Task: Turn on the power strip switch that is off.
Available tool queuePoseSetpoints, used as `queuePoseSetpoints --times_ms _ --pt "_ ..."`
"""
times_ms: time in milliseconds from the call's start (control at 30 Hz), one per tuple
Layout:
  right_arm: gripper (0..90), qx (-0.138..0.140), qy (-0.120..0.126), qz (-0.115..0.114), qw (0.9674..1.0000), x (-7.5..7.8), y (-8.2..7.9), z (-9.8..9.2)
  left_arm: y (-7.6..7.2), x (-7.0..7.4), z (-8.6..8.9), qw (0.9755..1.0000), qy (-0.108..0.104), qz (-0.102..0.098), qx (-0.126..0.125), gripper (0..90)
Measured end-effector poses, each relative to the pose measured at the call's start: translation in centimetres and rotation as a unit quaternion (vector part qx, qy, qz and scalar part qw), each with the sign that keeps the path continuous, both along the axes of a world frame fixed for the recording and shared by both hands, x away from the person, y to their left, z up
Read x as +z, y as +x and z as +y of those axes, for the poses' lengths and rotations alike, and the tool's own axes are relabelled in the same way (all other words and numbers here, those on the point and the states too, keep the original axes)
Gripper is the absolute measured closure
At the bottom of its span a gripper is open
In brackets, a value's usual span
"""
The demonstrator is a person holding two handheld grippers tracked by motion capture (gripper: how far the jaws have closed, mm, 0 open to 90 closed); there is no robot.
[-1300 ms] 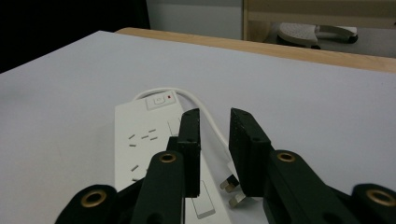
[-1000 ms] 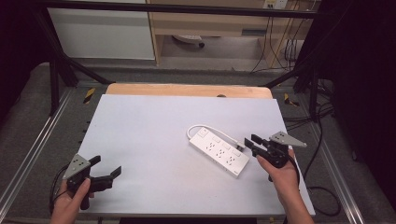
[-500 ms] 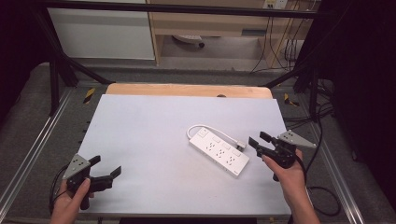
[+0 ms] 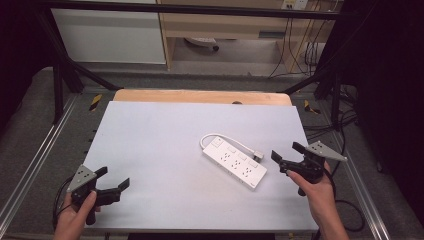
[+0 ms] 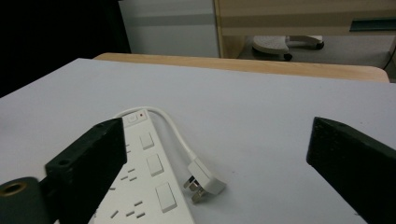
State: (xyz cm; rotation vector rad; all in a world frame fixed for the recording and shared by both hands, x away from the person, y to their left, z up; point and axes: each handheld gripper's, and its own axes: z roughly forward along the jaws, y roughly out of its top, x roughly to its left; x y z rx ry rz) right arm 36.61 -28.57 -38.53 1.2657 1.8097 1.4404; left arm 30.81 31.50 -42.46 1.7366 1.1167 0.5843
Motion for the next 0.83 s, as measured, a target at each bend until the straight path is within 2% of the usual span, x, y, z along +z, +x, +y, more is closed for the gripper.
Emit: queuePoseSetpoints --times_ms 100,267,300,367,400,433,567,833 --pt "3.0 -0.004 -0.005 -0.003 1.0 -0.3 -0.2 -0.4 0.0 0.0 0.0 1.0 0.0 0.0 0.0 6.2" --pt "2.7 0.005 -0.019 -0.001 0.9998 -1.4 -0.7 -1.1 0.0 0.0 0.0 1.0 0.0 0.0 0.0 6.2" --pt "2.8 0.005 -0.022 0.006 0.9997 -2.1 -0.9 -1.3 0.0 0.0 0.0 1.0 0.0 0.0 0.0 6.2" --pt "2.8 0.005 -0.023 0.012 0.9997 -2.4 -0.9 -1.5 0.0 0.0 0.0 1.0 0.001 0.001 0.001 6.2" --pt "2.9 0.004 -0.025 0.022 0.9994 -3.3 -1.1 -1.6 0.0 0.0 0.0 1.0 0.001 0.001 0.0 6.2" --pt "2.9 0.004 -0.025 0.022 0.9994 -3.3 -1.1 -1.6 0.0 0.0 0.0 1.0 0.002 0.001 0.001 6.2" --pt "2.8 0.003 -0.029 0.045 0.9986 -4.8 -1.3 -1.9 0.0 0.0 0.0 1.0 0.002 0.001 0.002 6.2" --pt "3.1 0.01 -0.062 0.078 0.995 -6.5 -1.5 -1.6 0.0 0.0 0.0 1.0 0.002 0.001 0.0 6.2"
